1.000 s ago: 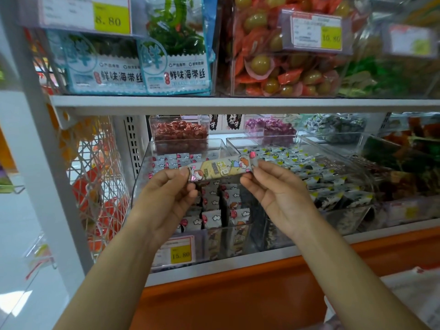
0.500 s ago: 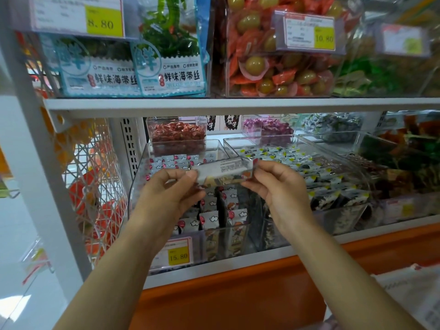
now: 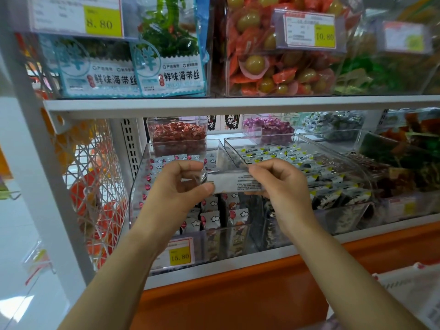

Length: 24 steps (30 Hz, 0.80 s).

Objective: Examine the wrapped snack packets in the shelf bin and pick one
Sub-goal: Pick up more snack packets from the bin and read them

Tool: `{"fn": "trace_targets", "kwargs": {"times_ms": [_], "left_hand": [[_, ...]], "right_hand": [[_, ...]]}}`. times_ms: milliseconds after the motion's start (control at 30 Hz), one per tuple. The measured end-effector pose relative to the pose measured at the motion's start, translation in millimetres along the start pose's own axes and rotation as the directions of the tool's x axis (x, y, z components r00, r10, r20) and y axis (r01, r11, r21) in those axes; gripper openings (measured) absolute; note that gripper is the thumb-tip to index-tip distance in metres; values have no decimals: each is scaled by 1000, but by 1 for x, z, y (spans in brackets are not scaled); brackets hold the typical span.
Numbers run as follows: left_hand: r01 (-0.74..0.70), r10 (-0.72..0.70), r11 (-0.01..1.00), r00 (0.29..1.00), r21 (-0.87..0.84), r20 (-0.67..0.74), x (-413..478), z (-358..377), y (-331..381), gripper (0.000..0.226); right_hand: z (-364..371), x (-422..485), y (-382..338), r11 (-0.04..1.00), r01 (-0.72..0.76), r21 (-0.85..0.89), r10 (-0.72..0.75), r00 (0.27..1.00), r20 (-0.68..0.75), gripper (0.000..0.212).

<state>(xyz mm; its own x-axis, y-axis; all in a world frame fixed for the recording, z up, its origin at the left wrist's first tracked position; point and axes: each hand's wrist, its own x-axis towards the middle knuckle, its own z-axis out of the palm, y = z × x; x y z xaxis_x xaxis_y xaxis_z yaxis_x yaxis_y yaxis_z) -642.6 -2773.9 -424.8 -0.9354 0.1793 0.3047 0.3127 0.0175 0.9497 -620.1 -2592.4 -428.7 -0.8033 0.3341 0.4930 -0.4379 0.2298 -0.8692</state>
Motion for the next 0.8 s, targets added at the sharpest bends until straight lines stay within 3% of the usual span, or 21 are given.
{"fn": "trace_targets", "kwargs": {"times_ms": [133,267,533,633,800], "left_hand": [[13,-19,997,997,74,78,-2,4,2,26],[39,-40,998,999,57,14,-1,6,3,6],[48,-44,998,991,29,-123,0,4,6,27],[29,-20,998,989,59,-145,1,5,4,26],[-4,3,986,1000,164,5,-3,7,4,6]], "right_hand": [[0,0,2,998,29,-61,-32,998,-51,21],[1,-1,1,993,71,-97,-72,997,0,19],[7,-6,0,990,114,-87,-107,991,85,16],[10,-7,1,989,112,-94,-108,993,54,17],[9,-4,4,994,76,-79,-81,995,-62,20]]}}
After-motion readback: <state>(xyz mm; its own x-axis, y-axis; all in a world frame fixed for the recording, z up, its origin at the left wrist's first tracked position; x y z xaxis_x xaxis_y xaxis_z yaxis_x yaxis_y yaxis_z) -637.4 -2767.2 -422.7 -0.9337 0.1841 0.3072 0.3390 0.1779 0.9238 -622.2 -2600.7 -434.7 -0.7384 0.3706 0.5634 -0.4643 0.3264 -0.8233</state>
